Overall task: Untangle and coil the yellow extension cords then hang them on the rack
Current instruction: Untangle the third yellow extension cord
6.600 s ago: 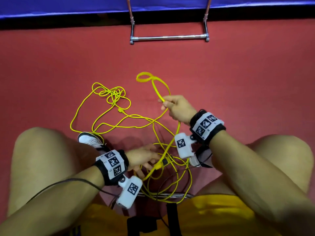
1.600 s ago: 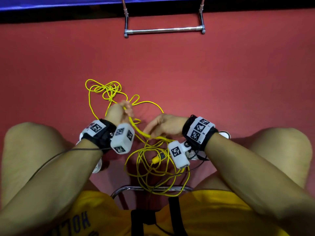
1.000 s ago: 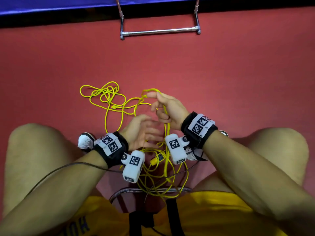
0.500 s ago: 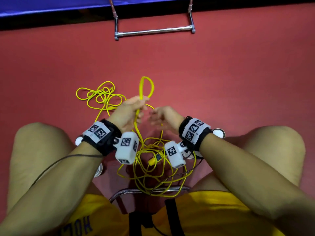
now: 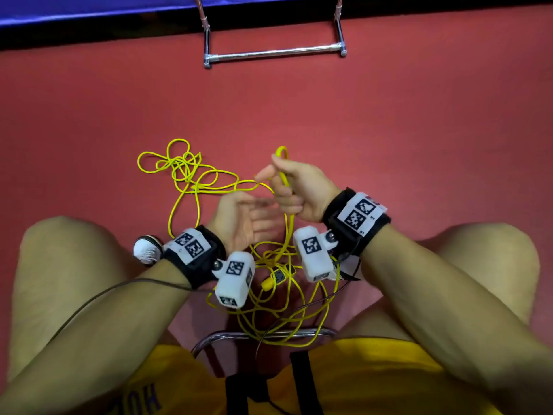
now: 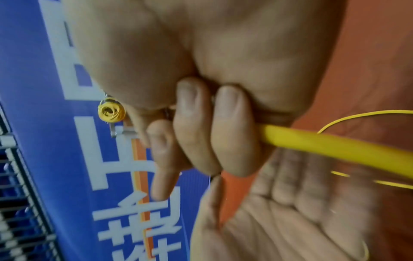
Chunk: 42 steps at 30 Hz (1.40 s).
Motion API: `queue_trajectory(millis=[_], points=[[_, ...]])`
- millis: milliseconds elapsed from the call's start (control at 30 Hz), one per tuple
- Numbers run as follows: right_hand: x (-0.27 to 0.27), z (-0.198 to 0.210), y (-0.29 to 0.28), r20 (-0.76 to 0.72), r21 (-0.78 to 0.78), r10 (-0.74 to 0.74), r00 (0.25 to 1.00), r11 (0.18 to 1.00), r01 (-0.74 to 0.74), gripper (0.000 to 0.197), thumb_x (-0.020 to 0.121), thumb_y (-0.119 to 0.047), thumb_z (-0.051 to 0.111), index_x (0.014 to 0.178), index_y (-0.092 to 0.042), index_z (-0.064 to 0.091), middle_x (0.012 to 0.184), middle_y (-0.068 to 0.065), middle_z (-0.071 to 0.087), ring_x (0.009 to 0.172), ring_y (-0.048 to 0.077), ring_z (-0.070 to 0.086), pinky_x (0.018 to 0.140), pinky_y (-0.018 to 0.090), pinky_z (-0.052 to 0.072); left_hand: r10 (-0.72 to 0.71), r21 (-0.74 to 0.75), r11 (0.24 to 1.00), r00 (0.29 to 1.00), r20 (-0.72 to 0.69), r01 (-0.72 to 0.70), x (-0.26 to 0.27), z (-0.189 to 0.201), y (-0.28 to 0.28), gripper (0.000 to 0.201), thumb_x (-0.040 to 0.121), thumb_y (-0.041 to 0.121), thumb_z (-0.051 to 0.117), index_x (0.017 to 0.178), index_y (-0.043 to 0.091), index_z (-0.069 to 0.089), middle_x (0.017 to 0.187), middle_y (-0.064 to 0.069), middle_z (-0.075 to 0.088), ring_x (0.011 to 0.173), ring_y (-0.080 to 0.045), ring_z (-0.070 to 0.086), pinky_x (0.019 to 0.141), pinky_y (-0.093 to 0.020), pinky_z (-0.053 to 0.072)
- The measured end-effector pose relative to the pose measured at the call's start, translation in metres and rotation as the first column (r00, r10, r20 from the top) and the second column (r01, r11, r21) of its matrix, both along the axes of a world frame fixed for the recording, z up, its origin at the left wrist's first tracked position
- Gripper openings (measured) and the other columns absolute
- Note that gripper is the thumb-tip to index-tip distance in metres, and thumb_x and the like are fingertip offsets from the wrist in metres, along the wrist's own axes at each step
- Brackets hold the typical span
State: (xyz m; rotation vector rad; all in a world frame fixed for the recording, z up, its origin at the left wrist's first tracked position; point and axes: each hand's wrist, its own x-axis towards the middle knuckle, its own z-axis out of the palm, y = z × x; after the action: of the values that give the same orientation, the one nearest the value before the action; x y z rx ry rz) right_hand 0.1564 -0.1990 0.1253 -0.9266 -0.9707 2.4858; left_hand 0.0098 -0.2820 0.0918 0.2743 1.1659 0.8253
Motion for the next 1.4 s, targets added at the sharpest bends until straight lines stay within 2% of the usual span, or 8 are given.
queue_trajectory(millis=[133, 400, 567, 700, 800, 1000, 1167, 1400], points=[[-0.007, -0.004, -0.024, -0.034, 0.012, 0.388, 0.921, 0.922, -0.388, 0.045, 0.095, -0.029, 0.037, 0.077, 0.002, 0.064, 0.040, -0.001, 0.031, 0.026, 0.007, 0.019, 0.039, 0.012, 0.013, 0.251, 0.055, 0.961, 0.938, 0.238, -0.271, -0.025, 0.001, 0.018, 0.079, 0.091, 0.068, 0.033, 0.106, -0.005, 0.061, 0.089, -0.022, 0.072, 0.089, -0.036, 0.071, 0.084, -0.044, 0.055], [-0.014, -0.026, -0.047, 0.535, 0.178, 0.614, 0.580, 0.589, -0.788, 0.025, 0.084, -0.011, 0.039, 0.083, -0.011, 0.064, 0.073, 0.002, 0.066, 0.057, 0.005, 0.053, 0.056, 0.014, 0.036, 0.345, -0.043, 0.938, 0.926, 0.150, -0.343, -0.017, 0.026, 0.029, 0.018, 0.097, 0.022, 0.056, 0.099, 0.004, 0.057, 0.061, 0.001, 0.053, 0.045, -0.006, 0.051, 0.048, -0.020, 0.050], [-0.015, -0.050, -0.020, 0.474, 0.325, -0.237, 0.848, 0.942, 0.081, 0.015, 0.096, -0.006, 0.043, 0.095, -0.008, 0.058, 0.072, 0.005, 0.062, 0.057, 0.019, 0.054, 0.057, 0.029, 0.042, 0.022, 0.136, 0.991, 0.990, -0.139, -0.003, -0.003, 0.027, 0.007, 0.029, 0.096, 0.004, 0.055, 0.120, 0.019, 0.060, 0.077, 0.002, 0.063, 0.052, -0.008, 0.058, 0.038, -0.018, 0.041], [-0.004, -0.028, -0.002, 0.285, -0.182, -0.141, 0.948, 0.963, 0.198, 0.040, 0.098, -0.049, 0.047, 0.096, -0.009, 0.053, 0.081, 0.009, 0.065, 0.063, 0.020, 0.063, 0.051, 0.028, 0.053, -0.306, 0.147, 0.925, 0.916, -0.260, 0.351, 0.010, 0.017, -0.015, 0.041, 0.086, -0.011, 0.063, 0.121, 0.011, 0.063, 0.097, -0.007, 0.063, 0.069, -0.014, 0.064, 0.048, -0.025, 0.053], [-0.013, -0.029, -0.009, 0.317, -0.147, -0.103, 0.943, 0.977, 0.156, 0.016, 0.099, -0.021, 0.056, 0.093, -0.006, 0.058, 0.085, 0.010, 0.063, 0.069, 0.018, 0.062, 0.050, 0.026, 0.056, -0.407, 0.098, 0.882, 0.848, -0.339, 0.462, 0.014, 0.010, -0.027, 0.034, 0.083, -0.016, 0.063, 0.105, 0.010, 0.070, 0.091, -0.006, 0.064, 0.074, -0.018, 0.067, 0.059, -0.034, 0.060], [-0.011, -0.028, -0.009, 0.179, 0.037, -0.133, 0.975, 0.991, 0.128, 0.025, 0.103, -0.002, 0.039, 0.098, -0.009, 0.063, 0.072, 0.002, 0.049, 0.048, 0.007, 0.037, 0.039, 0.016, 0.025, -0.003, -0.190, 0.982, 0.995, -0.097, -0.016, -0.001, 0.008, -0.019, 0.029, 0.084, 0.009, 0.038, 0.100, 0.003, 0.061, 0.091, -0.013, 0.063, 0.078, -0.029, 0.069, 0.068, -0.043, 0.058], [-0.008, -0.017, -0.031, 0.043, 0.125, 0.366, 0.930, 0.921, -0.368, 0.030, 0.101, 0.000, 0.041, 0.106, -0.018, 0.064, 0.074, -0.001, 0.059, 0.049, 0.004, 0.034, 0.042, 0.016, 0.020, 0.538, -0.154, 0.836, 0.842, 0.040, -0.527, -0.042, -0.006, 0.003, 0.067, 0.097, 0.061, 0.032, 0.102, -0.002, 0.054, 0.078, -0.017, 0.066, 0.055, -0.028, 0.070, 0.050, -0.038, 0.059], [-0.009, -0.039, -0.037, 0.596, 0.239, 0.332, 0.731, 0.796, -0.556, 0.019, 0.095, -0.005, 0.052, 0.099, -0.017, 0.066, 0.089, 0.004, 0.068, 0.070, 0.011, 0.063, 0.064, 0.026, 0.052, 0.383, -0.068, 0.920, 0.922, -0.057, -0.386, -0.046, 0.011, 0.019, 0.022, 0.107, 0.022, 0.039, 0.096, 0.015, 0.056, 0.053, 0.004, 0.047, 0.034, -0.006, 0.038, 0.034, -0.013, 0.035]])
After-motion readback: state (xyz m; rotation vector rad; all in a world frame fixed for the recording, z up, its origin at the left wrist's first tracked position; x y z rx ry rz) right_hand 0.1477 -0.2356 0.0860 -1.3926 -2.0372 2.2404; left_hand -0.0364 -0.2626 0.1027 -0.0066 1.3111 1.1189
